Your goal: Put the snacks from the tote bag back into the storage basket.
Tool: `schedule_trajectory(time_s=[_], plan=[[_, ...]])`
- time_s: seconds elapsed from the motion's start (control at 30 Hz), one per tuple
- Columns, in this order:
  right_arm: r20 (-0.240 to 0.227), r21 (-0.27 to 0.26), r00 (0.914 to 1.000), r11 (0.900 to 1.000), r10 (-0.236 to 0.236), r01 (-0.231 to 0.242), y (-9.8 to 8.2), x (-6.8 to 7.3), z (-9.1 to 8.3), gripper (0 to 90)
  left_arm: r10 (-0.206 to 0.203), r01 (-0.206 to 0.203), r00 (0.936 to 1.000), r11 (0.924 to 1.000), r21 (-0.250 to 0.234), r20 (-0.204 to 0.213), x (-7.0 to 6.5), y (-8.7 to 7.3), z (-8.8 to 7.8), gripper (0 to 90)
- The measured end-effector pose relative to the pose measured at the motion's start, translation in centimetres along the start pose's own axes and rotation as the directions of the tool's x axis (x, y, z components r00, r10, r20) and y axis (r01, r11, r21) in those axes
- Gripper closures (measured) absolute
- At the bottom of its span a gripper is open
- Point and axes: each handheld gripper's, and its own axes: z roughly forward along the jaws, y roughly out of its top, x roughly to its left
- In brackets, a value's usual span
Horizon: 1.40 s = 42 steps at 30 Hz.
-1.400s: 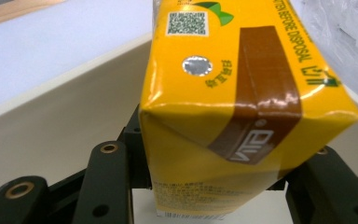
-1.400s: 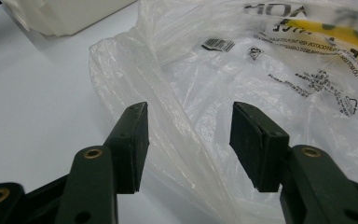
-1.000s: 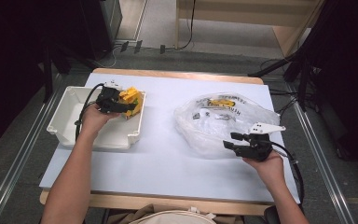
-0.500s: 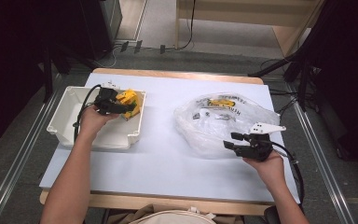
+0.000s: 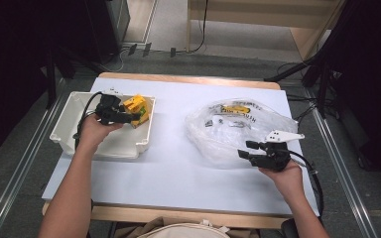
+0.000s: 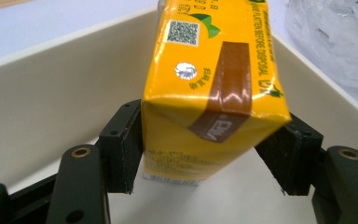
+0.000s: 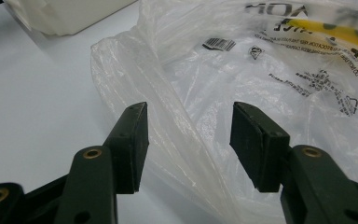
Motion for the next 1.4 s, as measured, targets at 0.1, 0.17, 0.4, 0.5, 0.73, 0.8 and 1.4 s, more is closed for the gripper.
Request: schedule_trajectory(time_s=[0.1,0.17,0.4,0.5,0.73,0.8,1.4], plan=[[0.001,0.000,1.0000,1.000,-0.001,0.001,0.0,0.0,0.0,48.1,-0.014,0.014,0.9998,0.9999,0.000,-0.013,-0.1,-0.3,-0.4,36.1],[0.000,0.001,1.0000,1.000,0.000,0.000,0.0,0.0,0.0,48.1,-0.017,0.017,0.9996,0.9999,0.002,-0.022,-0.2,-0.5,-0.9,36.5],[0.000,0.003,1.0000,1.000,-0.002,0.002,0.0,0.0,0.0,48.1,-0.028,0.028,0.9989,0.9996,0.001,-0.039,-0.5,-1.5,-2.1,37.2],[0.000,0.002,1.0000,1.000,-0.003,0.003,0.0,0.0,0.0,48.1,-0.020,0.020,0.9992,0.9998,0.005,-0.034,-0.8,-1.7,-2.4,37.9],[0.000,0.000,1.0000,1.000,-0.001,0.001,0.0,0.0,0.0,48.2,-0.010,0.011,0.9997,0.9998,0.017,-0.022,-1.7,-1.8,-2.7,40.0],[0.000,0.000,1.0000,1.000,-0.001,0.001,0.0,0.0,0.0,48.1,0.000,0.001,0.9999,0.9998,0.022,-0.015,-2.1,-1.9,-3.0,41.8],[0.002,0.004,0.9999,1.000,-0.010,0.010,0.0,0.1,0.1,48.3,0.013,-0.013,0.9980,0.9998,0.013,0.062,-4.2,-1.2,-1.9,90.0]])
